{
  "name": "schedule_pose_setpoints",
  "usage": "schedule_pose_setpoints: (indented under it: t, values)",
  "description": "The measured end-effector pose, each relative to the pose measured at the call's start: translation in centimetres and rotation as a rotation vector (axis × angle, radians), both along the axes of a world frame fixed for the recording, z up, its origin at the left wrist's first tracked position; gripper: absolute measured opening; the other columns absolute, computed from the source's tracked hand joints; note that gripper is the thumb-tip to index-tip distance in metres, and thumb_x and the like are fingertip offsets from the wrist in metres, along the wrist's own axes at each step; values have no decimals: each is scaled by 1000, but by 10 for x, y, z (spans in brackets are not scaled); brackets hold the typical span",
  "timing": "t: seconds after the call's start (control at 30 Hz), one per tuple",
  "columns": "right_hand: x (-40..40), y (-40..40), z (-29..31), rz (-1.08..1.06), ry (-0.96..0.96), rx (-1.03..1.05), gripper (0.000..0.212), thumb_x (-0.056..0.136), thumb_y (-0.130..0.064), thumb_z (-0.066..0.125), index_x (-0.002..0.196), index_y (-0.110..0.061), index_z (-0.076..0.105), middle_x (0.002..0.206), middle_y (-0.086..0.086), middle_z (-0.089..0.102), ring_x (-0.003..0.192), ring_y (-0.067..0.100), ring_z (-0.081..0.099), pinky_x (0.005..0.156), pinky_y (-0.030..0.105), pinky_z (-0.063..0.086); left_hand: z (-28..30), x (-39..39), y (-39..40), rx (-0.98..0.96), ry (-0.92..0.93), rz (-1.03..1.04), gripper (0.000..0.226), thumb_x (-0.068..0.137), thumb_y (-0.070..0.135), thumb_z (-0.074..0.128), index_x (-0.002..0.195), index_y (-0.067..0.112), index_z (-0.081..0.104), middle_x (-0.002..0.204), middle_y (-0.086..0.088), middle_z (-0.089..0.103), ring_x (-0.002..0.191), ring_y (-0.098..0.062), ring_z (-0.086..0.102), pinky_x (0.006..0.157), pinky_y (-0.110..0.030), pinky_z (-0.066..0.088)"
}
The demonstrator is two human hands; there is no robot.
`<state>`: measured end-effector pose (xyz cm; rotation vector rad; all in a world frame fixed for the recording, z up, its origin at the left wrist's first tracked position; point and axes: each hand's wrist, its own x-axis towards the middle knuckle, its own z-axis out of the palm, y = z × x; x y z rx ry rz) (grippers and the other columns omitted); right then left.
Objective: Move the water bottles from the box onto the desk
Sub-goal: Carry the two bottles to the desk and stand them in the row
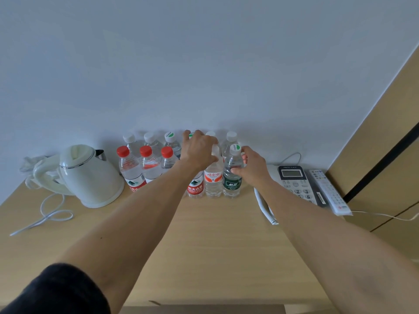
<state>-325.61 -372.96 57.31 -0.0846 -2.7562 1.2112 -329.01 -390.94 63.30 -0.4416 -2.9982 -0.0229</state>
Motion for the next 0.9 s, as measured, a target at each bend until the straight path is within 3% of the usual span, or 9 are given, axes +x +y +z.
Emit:
schedule_pose_setpoints:
  t: [0.27,0.47,0.9]
  values:
    - [5,11,23,-88,-15,106,47,87,-12,64,132,-20,53,123,9,59,110,24,56,86,29,42,25,-1,-10,101,59,-14,48,100,50,50,141,25,56,122,-4,69,123,-27,54,107,-45,36]
    - [29,33,46,-198,-3,164,41,98,-29,54,138,-21,49,130,12,53,117,29,53,90,33,40,41,-3,8,134,34,-79,50,103,44,46,147,19,47,135,-11,59,126,-32,53,105,-45,39]
    - [155,136,61,-557,-79,248,41,100,-36,48,139,-23,48,135,10,52,116,29,54,89,37,48,41,79,171,158,20,-489,49,103,42,44,146,19,49,141,-8,56,129,-29,52,105,-42,38]
